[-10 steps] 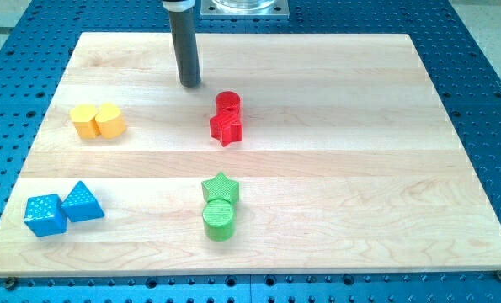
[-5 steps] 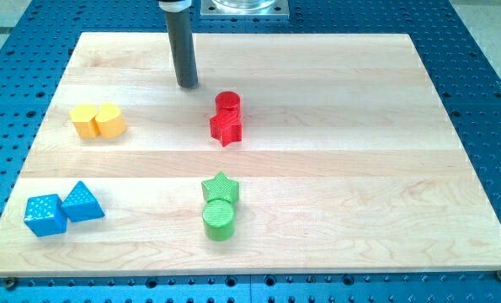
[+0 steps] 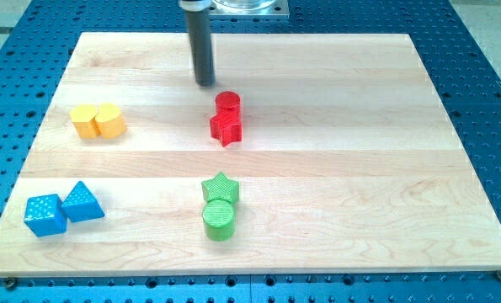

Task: Move red blocks upwards

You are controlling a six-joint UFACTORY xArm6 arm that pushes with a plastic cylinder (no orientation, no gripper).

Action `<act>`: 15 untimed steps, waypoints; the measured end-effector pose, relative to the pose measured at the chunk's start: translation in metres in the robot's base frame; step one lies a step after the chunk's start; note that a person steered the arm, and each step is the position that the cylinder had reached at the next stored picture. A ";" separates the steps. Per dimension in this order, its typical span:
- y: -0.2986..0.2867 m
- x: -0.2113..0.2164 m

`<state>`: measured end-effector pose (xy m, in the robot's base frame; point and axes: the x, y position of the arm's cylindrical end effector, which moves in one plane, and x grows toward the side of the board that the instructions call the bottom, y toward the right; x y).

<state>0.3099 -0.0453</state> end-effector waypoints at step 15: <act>-0.029 0.109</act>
<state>0.4189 -0.0743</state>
